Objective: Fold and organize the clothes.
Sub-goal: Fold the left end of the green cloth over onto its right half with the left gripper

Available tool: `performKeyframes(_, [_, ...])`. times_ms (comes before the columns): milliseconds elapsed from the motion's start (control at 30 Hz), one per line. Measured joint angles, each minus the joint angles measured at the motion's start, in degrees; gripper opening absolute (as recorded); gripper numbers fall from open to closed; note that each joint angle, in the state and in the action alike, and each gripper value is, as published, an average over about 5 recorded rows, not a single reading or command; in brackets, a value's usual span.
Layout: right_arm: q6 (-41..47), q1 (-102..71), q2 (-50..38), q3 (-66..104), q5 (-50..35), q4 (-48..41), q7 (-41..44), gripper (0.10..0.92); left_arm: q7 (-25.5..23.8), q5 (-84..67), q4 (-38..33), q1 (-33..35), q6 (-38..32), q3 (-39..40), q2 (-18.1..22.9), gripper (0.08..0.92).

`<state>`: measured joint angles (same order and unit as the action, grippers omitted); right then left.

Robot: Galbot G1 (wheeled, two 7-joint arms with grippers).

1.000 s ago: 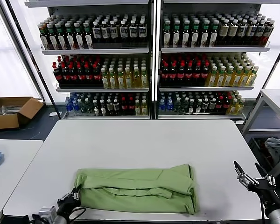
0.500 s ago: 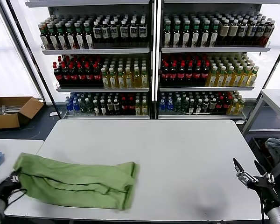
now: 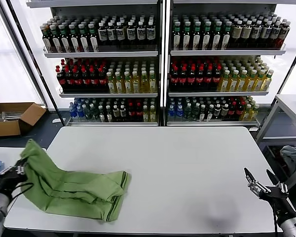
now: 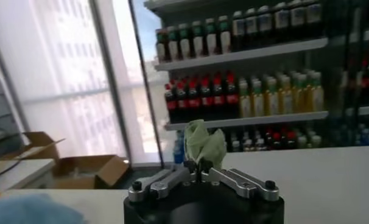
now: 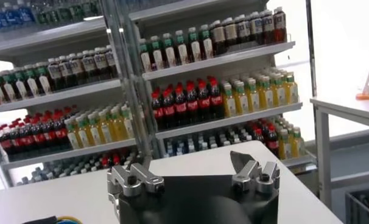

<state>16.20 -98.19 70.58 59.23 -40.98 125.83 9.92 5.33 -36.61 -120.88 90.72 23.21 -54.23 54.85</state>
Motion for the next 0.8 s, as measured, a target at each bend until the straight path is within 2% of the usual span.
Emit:
performKeyframes(267, [0.3, -0.2, 0.1, 0.0, 0.6, 0.4, -0.3, 0.823, 1.0, 2.7, -6.5, 0.6, 0.4, 10.4, 4.3, 0.095])
performKeyframes(633, [0.8, 0.1, 0.3, -0.2, 1.1, 1.2, -0.6, 0.823, 1.7, 8.2, -7.6, 0.8, 0.7, 22.3, 10.3, 0.1])
performKeyframes(800, [0.9, 0.4, 0.2, -0.3, 1.4, 1.2, -0.7, 0.823, 1.8, 10.2, -6.4, 0.7, 1.5, 27.0, 12.7, 0.191])
